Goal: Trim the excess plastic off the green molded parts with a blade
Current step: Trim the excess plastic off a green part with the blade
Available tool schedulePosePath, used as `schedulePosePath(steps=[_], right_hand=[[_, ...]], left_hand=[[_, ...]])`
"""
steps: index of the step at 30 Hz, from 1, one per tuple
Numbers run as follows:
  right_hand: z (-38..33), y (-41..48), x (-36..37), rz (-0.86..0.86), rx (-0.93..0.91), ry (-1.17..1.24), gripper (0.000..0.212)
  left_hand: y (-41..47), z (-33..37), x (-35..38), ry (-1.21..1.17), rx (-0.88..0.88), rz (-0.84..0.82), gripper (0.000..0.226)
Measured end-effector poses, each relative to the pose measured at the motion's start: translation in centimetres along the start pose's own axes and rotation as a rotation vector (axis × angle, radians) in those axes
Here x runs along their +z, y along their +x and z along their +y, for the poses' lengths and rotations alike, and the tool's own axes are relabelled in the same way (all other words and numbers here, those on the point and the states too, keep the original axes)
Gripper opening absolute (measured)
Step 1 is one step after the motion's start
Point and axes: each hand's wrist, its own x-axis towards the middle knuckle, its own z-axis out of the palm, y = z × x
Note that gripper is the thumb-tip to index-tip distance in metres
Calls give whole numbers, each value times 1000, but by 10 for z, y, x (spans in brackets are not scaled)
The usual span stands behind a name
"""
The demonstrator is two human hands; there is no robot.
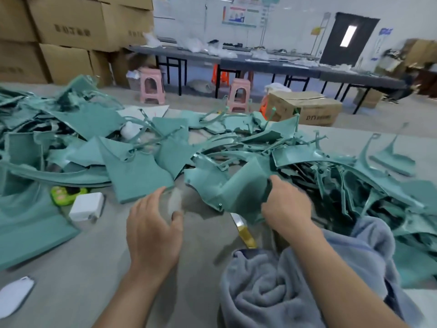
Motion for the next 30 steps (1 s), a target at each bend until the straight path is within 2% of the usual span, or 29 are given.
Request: schedulePosePath(steps=[3, 7, 10, 13, 16, 18, 20, 22, 24, 25, 26, 27, 28, 30], right_hand=[[4, 3, -6, -15, -25, 121, 31], [6, 1, -31, -162, -205, 256, 28], [1, -9, -59, -71, -350, 399, 27], [-18, -28, -80, 92, -566, 356, 30], [-38, -44, -84, 290, -709, 181, 27], [-50, -48, -75, 310, -734, 69, 29], [-61, -52, -62, 310, -825, 91, 27], [-66, -60, -47, 354, -919, 167, 29], [-62, -70, -35, 421, -832, 299, 40], [-57, -76, -30, 502, -711, 393, 35], [-50, -80, -26, 594, -563, 450, 21], [-40, -81, -21, 620, -415, 418, 11], [-31, -81, -15, 520, -271, 330, 16], [-15, -82, 2, 128, -94, 125, 28]], left_hand=[[-6, 7, -2, -43, 71, -22, 56], [-18, 16, -9, -181, 157, -74, 56], [-26, 22, -21, -437, 175, -125, 50], [-31, 19, -34, -630, 215, -147, 58], [-33, 12, -41, -638, 292, -168, 79], [-35, 13, -40, -593, 328, -211, 83], [-39, 18, -33, -467, 342, -217, 73], [-40, 21, -24, -343, 290, -131, 45], [-36, 17, -17, -278, 177, -32, 31], [-34, 14, -16, -277, 99, 22, 33], [-30, 9, -16, -303, 11, 70, 35], [-26, 6, -18, -345, -67, 111, 35], [-22, 3, -20, -372, -115, 142, 33], [-18, 1, -21, -345, -128, 162, 31]])
